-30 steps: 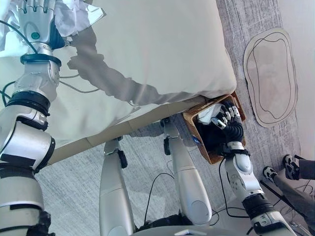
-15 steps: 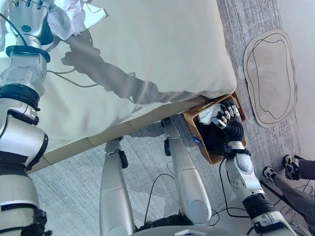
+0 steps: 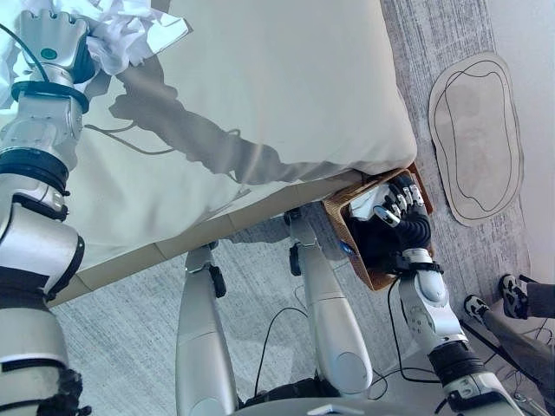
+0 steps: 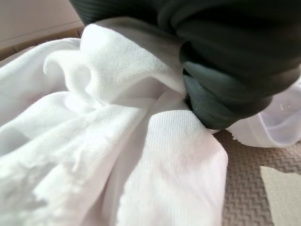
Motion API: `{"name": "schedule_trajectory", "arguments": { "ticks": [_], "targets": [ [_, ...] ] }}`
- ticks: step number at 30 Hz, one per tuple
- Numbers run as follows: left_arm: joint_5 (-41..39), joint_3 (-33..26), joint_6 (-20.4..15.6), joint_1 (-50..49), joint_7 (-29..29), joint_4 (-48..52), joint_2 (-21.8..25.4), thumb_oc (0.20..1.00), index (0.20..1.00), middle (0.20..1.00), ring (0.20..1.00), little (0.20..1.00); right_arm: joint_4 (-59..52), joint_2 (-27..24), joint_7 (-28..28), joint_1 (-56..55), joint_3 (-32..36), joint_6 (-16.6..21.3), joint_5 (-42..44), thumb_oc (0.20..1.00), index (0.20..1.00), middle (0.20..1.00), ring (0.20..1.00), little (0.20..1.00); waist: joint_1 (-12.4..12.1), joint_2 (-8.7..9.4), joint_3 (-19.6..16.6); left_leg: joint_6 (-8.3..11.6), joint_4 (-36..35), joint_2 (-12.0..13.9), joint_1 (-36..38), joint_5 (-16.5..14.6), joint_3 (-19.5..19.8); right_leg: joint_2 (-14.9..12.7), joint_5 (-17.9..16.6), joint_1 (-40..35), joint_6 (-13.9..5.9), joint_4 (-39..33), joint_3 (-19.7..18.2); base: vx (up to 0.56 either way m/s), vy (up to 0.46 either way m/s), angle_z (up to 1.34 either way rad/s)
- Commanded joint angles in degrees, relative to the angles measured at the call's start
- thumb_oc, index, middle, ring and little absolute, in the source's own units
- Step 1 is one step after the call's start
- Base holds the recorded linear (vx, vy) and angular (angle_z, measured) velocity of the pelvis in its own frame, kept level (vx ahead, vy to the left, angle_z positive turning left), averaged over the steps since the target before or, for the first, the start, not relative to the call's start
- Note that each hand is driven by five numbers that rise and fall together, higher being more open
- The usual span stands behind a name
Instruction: Pick up clothes into the bucket
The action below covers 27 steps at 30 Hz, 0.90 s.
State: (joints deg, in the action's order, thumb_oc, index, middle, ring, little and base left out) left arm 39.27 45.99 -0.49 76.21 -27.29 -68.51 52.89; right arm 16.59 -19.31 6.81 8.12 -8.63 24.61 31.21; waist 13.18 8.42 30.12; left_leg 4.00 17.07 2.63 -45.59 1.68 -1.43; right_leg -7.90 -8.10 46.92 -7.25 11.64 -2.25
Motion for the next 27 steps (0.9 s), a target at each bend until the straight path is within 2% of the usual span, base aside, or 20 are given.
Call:
{"name": "schedule_trajectory", "arguments": {
  "ticks": [1,6,7,8,10,13,14,16,20,25,27],
  "targets": [
    [0.3,-5.1,-0.1,-4.9,-0.3,-1.4,3.1,0.2,0.2,0.2,0.2,0.2,-1.9,-3.5,0.3,-2.2,3.3,1.8,0.6,1.0,1.0,1.0,1.0,1.0,1.5,-0.69,-3.1,-2.44,9.1,-1.3,-0.5,-6.3,-1.7,-3.8,-2.0,-6.1,-3.88,-3.7,1.9,0.0,0.0,0.0],
    [-0.9,-9.4,-1.3,-10.2,-0.5,1.7,0.1,0.2,0.2,0.2,0.2,0.2,-0.5,-3.5,0.7,-2.3,3.3,1.3,-0.3,1.0,1.0,1.0,1.0,1.0,0.4,-0.99,-4.2,-2.31,6.6,-1.6,5.0,-6.0,-1.5,-4.5,-1.6,-11.0,-3.91,-4.1,2.3,0.04,-0.014,0.01],
    [-7.1,-14.2,-3.7,-13.4,1.1,5.1,-2.6,0.2,0.2,0.2,0.2,0.2,0.2,-3.4,1.0,-2.1,3.8,0.9,-0.6,1.0,1.0,1.0,1.0,1.0,-0.3,-1.13,-4.6,-2.21,4.8,-1.9,8.0,-5.6,-1.4,-5.0,-1.6,-14.0,-3.82,-4.8,2.7,0.06,-0.016,0.01],
    [-7.1,-14.4,-3.7,-13.6,1.1,5.3,-2.6,0.2,0.2,0.2,0.2,0.2,0.2,-3.5,1.0,-2.1,3.7,0.9,-0.6,1.0,1.0,1.0,1.0,1.0,-0.2,-1.16,-4.5,-2.21,4.7,-1.9,8.2,-5.6,-1.4,-5.0,-1.6,-14.1,-3.82,-4.9,2.7,0.06,-0.022,0.01],
    [-13.9,-21.0,-5.9,-17.7,1.9,12.3,-4.9,0.2,0.2,0.2,0.2,0.2,0.5,-3.0,1.3,-2.5,4.9,0.5,-1.0,1.0,1.0,1.0,1.0,1.0,-1.2,-1.6,-5.1,-2.14,2.8,-2.2,11.1,-5.2,-1.0,-5.5,-1.4,-17.1,-3.77,-5.8,3.5,0.07,-0.019,0.06],
    [-20.0,-27.0,-10.3,-25.6,3.9,23.7,-6.4,0.2,0.2,0.2,0.2,0.2,0.6,-2.5,1.5,-2.6,6.3,-0.2,-2.5,1.0,1.0,1.0,1.0,1.0,-2.6,-2.14,-6.1,-2.16,0.3,-2.9,15.0,-4.5,-0.7,-6.2,-1.6,-20.9,-3.72,-7.3,4.4,0.07,-0.009,0.12],
    [-20.0,-27.1,-10.3,-25.7,4.0,23.7,-6.4,0.2,0.2,0.2,0.2,0.2,0.6,-2.6,1.5,-2.7,6.3,-0.2,-2.5,1.0,1.0,1.0,1.0,1.0,-2.7,-2.24,-6.0,-2.11,0.5,-2.7,15.2,-4.9,-0.7,-6.0,-1.4,-21.2,-3.69,-7.2,4.4,0.08,0.001,0.08],
    [-25.0,-32.1,-13.6,-35.0,6.5,35.0,-10.0,0.2,0.2,0.2,0.2,0.2,0.7,-2.3,0.9,-2.6,7.5,-0.9,-3.7,1.0,1.0,1.0,1.0,1.0,-3.9,-2.69,-7.4,-2.28,-1.8,-3.1,18.5,-4.3,-0.3,-6.3,-1.5,-24.3,-3.52,-8.6,5.0,0.1,0.009,0.12],
    [-30.5,-33.8,-17.5,-43.5,10.7,44.8,-14.3,0.2,0.2,0.2,0.2,0.2,0.6,-2.4,0.0,-2.3,7.6,-1.8,-5.5,1.0,1.0,1.0,1.0,1.0,-4.8,-3.39,-9.3,-2.37,-4.9,-3.0,23.2,-3.8,-0.3,-6.1,-1.4,-28.1,-3.34,-10.2,5.4,0.07,0.024,0.08],
    [-44.9,-34.5,-21.5,-50.8,16.6,53.8,-20.5,0.2,0.2,0.2,0.2,0.2,0.6,-4.0,0.5,-0.3,5.4,-3.4,-12.7,1.0,1.0,1.0,1.0,1.0,-5.7,-4.13,-12.2,-2.31,-8.5,-2.5,28.8,-3.5,-0.4,-4.8,-1.0,-32.2,-2.95,-11.8,5.5,0.07,0.013,0.0],
    [-48.8,-34.8,-21.5,-53.1,19.0,56.9,-21.7,0.2,0.2,0.2,0.2,0.2,0.6,-3.7,-0.9,0.1,4.8,-3.4,-10.8,1.0,1.0,1.0,1.0,1.0,-5.7,-4.17,-13.5,-2.33,-9.8,-2.5,30.4,-2.8,-0.6,-4.6,-1.2,-33.2,-2.82,-12.5,5.5,0.06,0.006,-0.07]
  ]
}}
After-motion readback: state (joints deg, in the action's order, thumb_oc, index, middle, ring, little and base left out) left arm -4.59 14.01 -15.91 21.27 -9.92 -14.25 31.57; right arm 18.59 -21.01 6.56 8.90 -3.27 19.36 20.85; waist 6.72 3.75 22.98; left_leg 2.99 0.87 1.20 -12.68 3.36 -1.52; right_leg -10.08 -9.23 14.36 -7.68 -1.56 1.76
